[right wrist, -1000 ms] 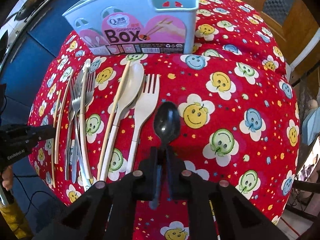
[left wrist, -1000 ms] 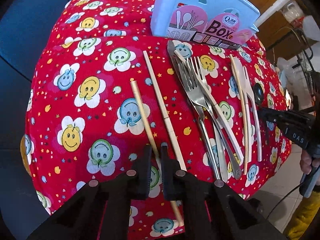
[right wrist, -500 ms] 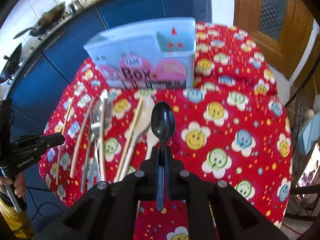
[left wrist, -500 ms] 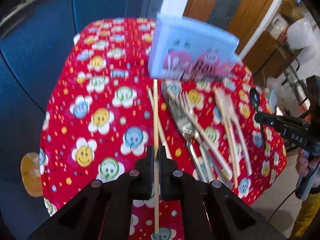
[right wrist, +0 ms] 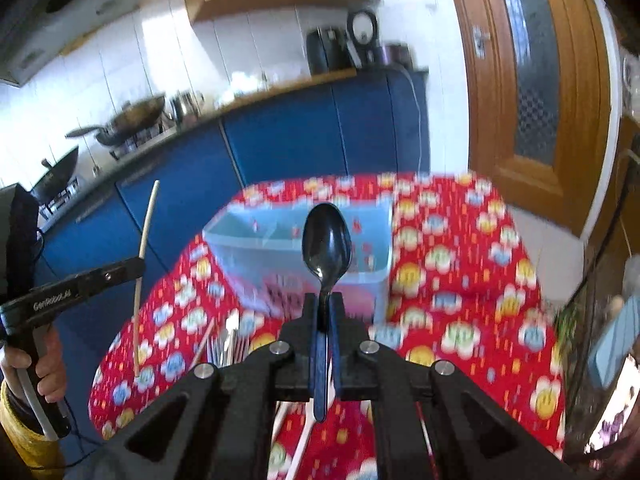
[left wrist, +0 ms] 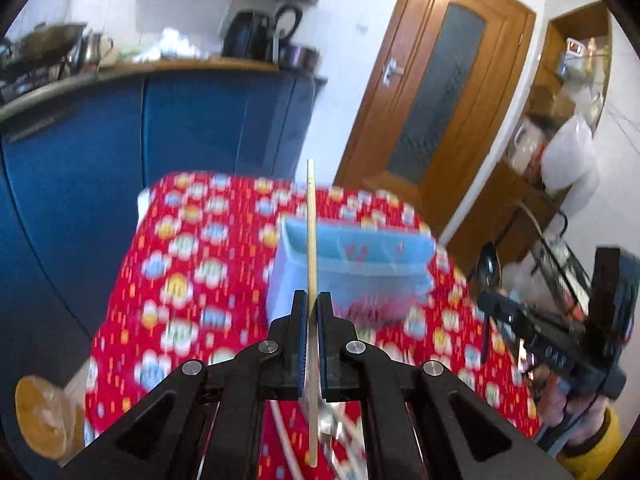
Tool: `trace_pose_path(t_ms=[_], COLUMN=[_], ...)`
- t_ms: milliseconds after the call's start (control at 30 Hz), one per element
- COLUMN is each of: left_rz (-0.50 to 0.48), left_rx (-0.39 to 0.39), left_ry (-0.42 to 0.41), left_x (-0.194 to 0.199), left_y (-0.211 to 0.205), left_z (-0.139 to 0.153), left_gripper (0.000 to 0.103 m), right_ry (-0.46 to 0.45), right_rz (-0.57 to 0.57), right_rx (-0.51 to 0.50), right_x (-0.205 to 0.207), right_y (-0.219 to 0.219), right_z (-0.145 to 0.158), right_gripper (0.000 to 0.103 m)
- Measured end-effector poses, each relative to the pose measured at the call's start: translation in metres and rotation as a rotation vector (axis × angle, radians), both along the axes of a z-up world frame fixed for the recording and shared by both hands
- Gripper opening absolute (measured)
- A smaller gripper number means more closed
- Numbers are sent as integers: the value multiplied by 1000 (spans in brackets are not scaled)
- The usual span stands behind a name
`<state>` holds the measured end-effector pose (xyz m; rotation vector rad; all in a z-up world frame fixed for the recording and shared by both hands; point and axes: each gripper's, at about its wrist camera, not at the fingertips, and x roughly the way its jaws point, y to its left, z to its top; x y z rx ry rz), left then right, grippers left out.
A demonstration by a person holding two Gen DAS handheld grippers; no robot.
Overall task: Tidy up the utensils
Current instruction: 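Lift both utensils over the blue box while the right tool drops the black spoon inside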
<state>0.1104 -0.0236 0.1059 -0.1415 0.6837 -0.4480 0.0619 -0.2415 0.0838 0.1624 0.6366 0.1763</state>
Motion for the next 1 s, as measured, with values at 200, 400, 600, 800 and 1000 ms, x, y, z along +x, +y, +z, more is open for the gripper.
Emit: trace_pose_path(t_ms=[200,400,600,800,1000], left_rz=[54,102,147,179,187], left_rx=[-30,-50,-22,24,39], left_ry=[-141,-293,-386,-415,-399], left_x=[29,48,68,81,84], left_y=[-16,-32,-52,-63,-64], left_z=[25,44,34,-2,-31], left_gripper=[4,4,4,5,4], right_ry=[-129,-188,-249,-291,-293], right_rz=[-10,-22,-22,-16,-10], right_rx=[-41,-12,-8,0,-6], right_x=[21,48,68,83,90], right_y=[-3,-11,-11,-13,-15], right_z=[9,7,-2,-18,-35], right_gripper=[7,7,7,7,7])
